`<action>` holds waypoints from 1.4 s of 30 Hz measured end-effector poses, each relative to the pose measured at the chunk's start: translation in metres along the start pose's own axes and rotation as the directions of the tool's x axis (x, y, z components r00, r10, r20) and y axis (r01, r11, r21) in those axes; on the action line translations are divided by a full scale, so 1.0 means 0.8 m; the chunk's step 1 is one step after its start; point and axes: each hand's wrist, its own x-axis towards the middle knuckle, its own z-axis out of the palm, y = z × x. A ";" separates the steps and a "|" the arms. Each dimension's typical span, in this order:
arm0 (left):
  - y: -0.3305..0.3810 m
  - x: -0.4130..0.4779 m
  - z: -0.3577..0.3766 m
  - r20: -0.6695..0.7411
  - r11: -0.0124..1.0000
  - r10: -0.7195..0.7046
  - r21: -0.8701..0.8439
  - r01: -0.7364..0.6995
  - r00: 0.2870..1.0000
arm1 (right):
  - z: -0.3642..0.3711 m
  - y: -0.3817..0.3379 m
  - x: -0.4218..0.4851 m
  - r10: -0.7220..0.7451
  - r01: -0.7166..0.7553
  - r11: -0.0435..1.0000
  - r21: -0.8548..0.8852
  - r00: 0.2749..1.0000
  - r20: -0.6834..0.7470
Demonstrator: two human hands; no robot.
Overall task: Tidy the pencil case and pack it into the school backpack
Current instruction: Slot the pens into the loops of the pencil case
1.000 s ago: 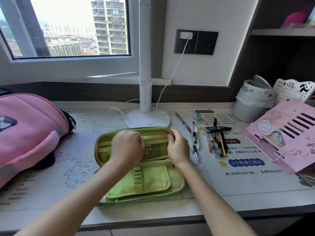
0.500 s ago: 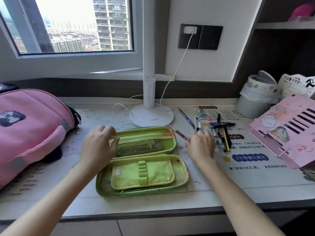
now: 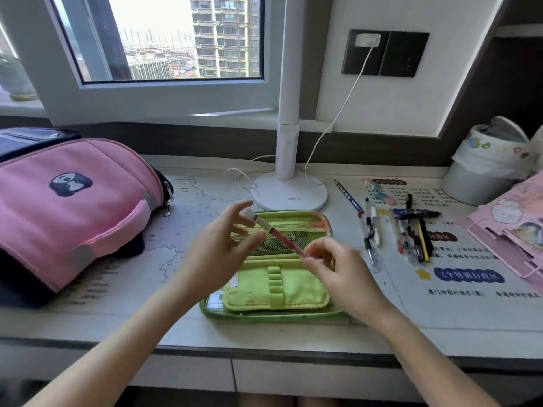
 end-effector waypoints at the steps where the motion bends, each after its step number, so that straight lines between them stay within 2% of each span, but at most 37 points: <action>1: 0.003 -0.003 0.004 0.045 0.962 -0.134 -0.233 0.141 0.990 | 0.008 -0.007 -0.006 0.035 -0.039 0.992 0.117 0.999 0.035; 2: 0.002 -0.008 0.008 0.087 0.871 -0.230 -0.426 0.245 0.969 | 0.017 -0.014 -0.009 0.059 -0.069 0.974 0.217 0.997 0.054; 4: 0.004 -0.016 0.020 0.158 0.699 -0.280 -0.642 0.314 0.947 | 0.036 -0.025 -0.011 0.108 -0.127 0.906 0.405 0.992 0.068; 6: 0.011 -0.023 0.029 0.160 0.672 -0.249 -0.682 0.290 0.955 | 0.051 -0.036 -0.009 0.146 -0.167 0.816 0.553 0.986 0.082; 8: 0.013 -0.025 0.030 0.089 0.694 -0.238 -0.682 0.233 0.967 | 0.056 -0.037 -0.005 0.142 -0.156 0.808 0.569 0.987 0.068; 10: 0.006 -0.024 0.019 -0.010 0.783 -0.199 -0.602 0.152 0.980 | 0.051 -0.027 -0.002 0.114 -0.107 0.899 0.424 0.993 0.008; 11: -0.002 -0.023 0.010 -0.065 0.870 -0.139 -0.484 0.091 0.988 | 0.045 -0.017 0.000 0.093 -0.079 0.952 0.297 0.995 -0.033; 12: -0.013 -0.022 0.000 -0.105 0.958 -0.039 -0.287 0.007 0.994 | 0.038 -0.007 0.002 0.073 -0.061 0.986 0.155 0.995 -0.074; 13: -0.025 -0.022 -0.009 -0.097 0.995 0.080 -0.048 -0.085 0.992 | 0.031 0.005 0.002 0.058 -0.055 0.998 0.024 0.993 -0.106; 15: -0.048 -0.027 -0.023 0.024 0.934 0.209 0.290 -0.207 0.978 | 0.021 0.024 0.002 0.038 -0.057 0.989 -0.136 0.989 -0.142; 17: -0.071 -0.036 -0.031 0.120 0.877 0.234 0.403 -0.262 0.965 | 0.019 0.035 0.000 -0.012 -0.020 0.979 -0.205 0.988 -0.155; 20: -0.089 -0.043 -0.041 0.177 0.848 0.191 0.465 -0.254 0.965 | 0.027 0.040 -0.003 -0.120 0.060 0.954 -0.294 0.975 -0.189; 26: -0.068 -0.030 -0.031 0.204 0.777 0.227 0.552 -0.303 0.952 | 0.032 0.047 -0.001 -0.163 0.088 0.940 -0.330 0.965 -0.207; 32: -0.056 -0.020 0.021 0.320 0.796 0.269 0.457 -0.397 0.908 | 0.035 0.049 -0.001 -0.182 0.113 0.938 -0.328 0.965 -0.190; 35: -0.053 -0.021 0.029 0.272 0.846 0.242 0.412 -0.340 0.931 | 0.031 0.047 -0.003 -0.176 0.109 0.963 -0.245 0.947 -0.270; 37: -0.054 -0.022 0.025 0.226 0.846 0.262 0.414 -0.336 0.938 | 0.023 0.051 -0.001 -0.155 0.053 0.968 -0.247 0.896 -0.416; 39: -0.055 -0.023 0.024 0.206 0.832 0.263 0.447 -0.329 0.943 | 0.010 0.061 0.012 -0.093 -0.093 0.945 -0.313 0.842 -0.532; 40: -0.057 -0.022 0.023 0.198 0.822 0.247 0.475 -0.313 0.949 | 0.002 0.068 0.021 -0.032 -0.186 0.920 -0.346 0.842 -0.538; 42: -0.055 -0.020 0.021 0.195 0.777 0.199 0.565 -0.276 0.960 | -0.012 0.083 0.040 0.153 -0.368 0.823 -0.433 0.878 -0.455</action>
